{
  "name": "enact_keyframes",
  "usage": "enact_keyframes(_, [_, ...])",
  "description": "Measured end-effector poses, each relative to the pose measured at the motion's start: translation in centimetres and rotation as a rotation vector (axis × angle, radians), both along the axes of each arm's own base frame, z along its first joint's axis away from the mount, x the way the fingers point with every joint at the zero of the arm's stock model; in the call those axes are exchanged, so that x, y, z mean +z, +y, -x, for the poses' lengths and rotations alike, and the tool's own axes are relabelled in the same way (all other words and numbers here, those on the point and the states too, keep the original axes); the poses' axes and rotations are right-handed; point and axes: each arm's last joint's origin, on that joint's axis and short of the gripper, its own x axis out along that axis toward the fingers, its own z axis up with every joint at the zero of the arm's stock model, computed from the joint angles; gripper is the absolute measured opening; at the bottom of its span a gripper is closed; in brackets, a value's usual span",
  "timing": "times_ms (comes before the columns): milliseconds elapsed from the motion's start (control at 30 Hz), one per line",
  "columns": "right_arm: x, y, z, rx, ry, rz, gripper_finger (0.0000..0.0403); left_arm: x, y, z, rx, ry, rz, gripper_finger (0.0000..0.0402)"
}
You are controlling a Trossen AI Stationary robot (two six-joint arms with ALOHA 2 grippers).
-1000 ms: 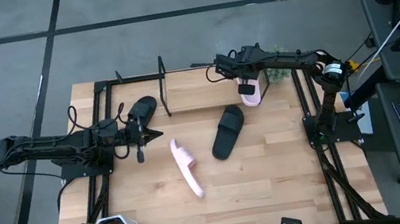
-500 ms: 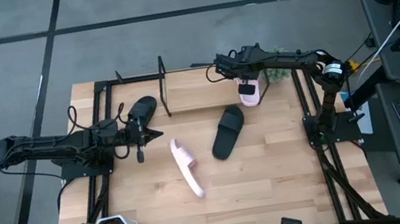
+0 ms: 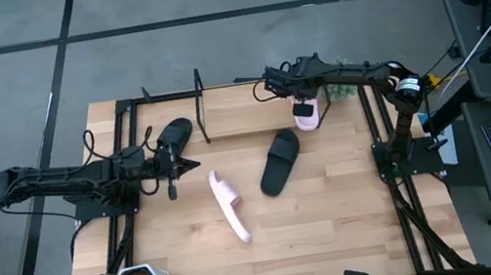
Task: Pick and place slides into the shelf
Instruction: Put the right pink slipper on the shelf, then put the pink slipper on the shelf
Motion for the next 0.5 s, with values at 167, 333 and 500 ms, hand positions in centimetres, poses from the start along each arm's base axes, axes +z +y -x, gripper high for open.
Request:
enact_keyframes(167, [0.0, 0.7, -0.3, 0.022, 0.009, -0.005, 0.0087, 0.0, 0.0, 0.0, 0.0, 0.0, 0.0, 0.0])
enact_keyframes(333, [0.6, 1.4, -0.7, 0.039, 0.013, -0.008, 0.0087, 0.0, 0.0, 0.0, 0.0, 0.0, 0.0, 0.0])
enact_keyframes(500, [2.5, 1.8, -1.4, 0.022, -0.039, 0.015, 0.0087, 0.0, 0.0, 0.0, 0.0, -0.001, 0.001, 0.0])
